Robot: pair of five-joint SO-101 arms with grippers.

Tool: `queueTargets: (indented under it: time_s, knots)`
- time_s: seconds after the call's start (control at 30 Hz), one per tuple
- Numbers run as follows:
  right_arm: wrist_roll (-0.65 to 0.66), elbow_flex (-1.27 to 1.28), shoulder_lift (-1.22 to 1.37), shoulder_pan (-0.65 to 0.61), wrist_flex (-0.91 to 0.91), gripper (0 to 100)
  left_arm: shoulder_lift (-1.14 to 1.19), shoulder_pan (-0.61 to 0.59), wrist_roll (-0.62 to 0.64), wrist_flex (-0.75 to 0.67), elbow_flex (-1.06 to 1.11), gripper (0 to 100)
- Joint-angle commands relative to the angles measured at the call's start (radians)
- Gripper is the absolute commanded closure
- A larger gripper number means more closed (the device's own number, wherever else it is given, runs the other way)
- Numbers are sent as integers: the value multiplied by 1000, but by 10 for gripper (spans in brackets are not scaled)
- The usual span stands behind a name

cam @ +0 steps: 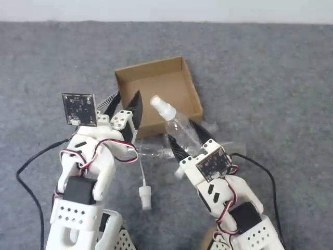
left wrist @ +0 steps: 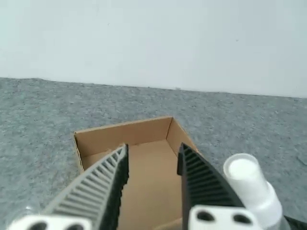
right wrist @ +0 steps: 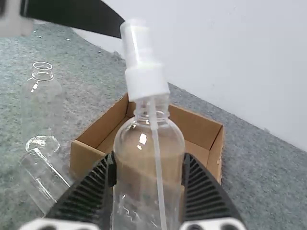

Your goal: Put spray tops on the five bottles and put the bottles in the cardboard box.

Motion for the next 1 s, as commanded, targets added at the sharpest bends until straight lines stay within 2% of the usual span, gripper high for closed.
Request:
queueTargets:
  time_s: [0.0,0.2,0.6,0.97]
  knots:
    - [8,-44,-18,4,-22,992,-5,17,8,-117,33,842]
    - [14,-43,-18,-38,-19,992,-5,104,6,-206,99,842]
    - [15,-37,-18,-36,-19,992,-14,219,8,-198,99,842]
    - [15,-37,-18,-25,-19,992,-14,54,11,-196,101,842]
